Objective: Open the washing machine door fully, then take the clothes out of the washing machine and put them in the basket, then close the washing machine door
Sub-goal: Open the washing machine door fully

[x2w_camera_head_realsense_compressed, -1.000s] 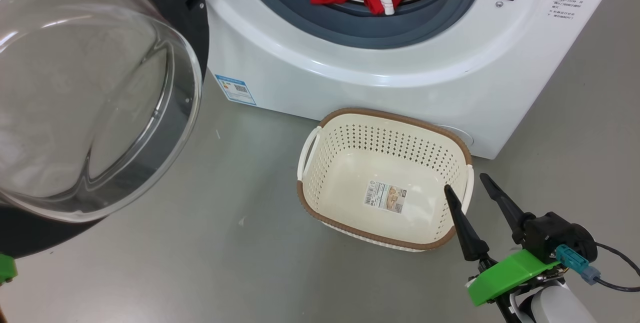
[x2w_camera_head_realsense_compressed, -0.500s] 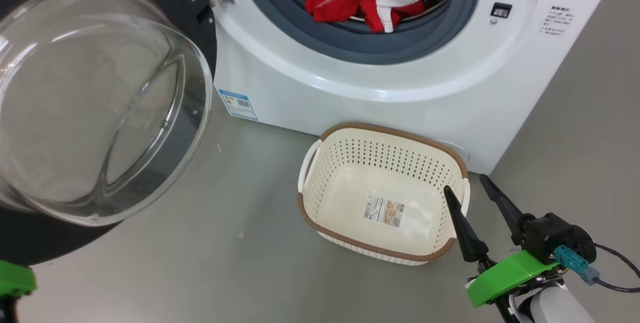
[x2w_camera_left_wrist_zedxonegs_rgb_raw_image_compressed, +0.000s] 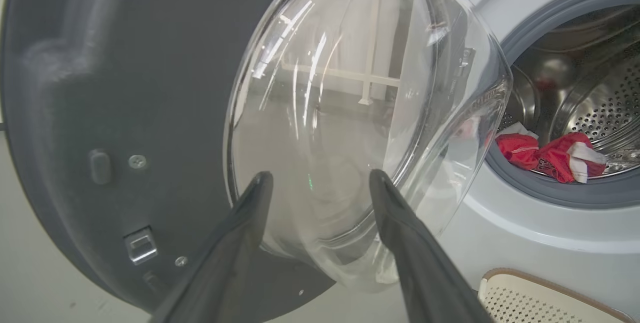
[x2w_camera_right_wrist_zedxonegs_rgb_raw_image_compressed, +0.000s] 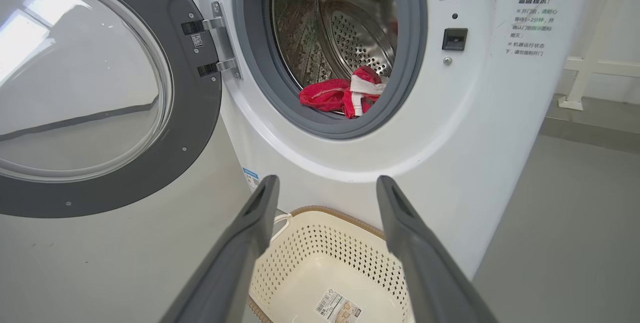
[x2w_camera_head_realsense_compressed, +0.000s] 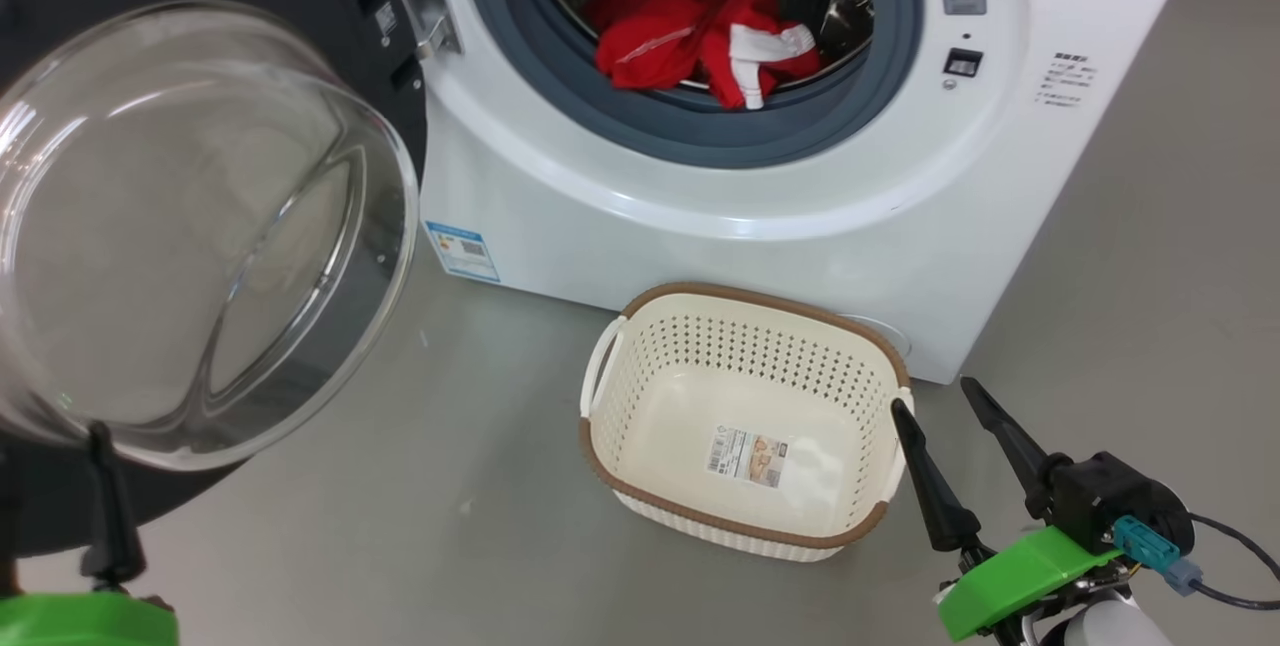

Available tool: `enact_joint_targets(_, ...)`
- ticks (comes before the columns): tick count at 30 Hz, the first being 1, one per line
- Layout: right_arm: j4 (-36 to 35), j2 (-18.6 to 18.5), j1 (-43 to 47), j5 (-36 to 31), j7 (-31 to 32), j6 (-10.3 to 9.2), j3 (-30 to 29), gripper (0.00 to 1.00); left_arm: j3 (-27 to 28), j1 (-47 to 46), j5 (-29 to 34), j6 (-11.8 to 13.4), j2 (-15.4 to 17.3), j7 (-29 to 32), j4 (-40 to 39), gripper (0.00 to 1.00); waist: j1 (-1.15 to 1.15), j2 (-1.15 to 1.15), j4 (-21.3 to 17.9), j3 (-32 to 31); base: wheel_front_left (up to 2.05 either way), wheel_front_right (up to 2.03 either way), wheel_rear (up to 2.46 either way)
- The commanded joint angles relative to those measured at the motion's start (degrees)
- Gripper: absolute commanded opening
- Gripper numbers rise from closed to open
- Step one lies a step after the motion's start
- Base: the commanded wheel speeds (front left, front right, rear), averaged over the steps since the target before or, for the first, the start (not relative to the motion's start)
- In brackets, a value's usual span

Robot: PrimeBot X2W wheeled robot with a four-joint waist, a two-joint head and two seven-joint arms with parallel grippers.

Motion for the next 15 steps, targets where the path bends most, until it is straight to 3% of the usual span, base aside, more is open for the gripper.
enact_joint_targets(1,-1.6,0.1,0.1,1.0,-0.5,0.20,0.9,1.00,1.0,0.6,-0.3,0.1,1.7,-0.3,-2.2,1.00,0.00,0.00,-0.9,-0.7,0.00,0.00,0.00)
enact_joint_targets(15,-3.1,0.5,2.2,1.1,-0.5,0.20,-1.8,1.00,-9.6,5.8,-2.4,0.1,2.5,-0.3,-8.6,1.00,0.00,0.00,-7.3,-1.4,0.00,0.00,0.00)
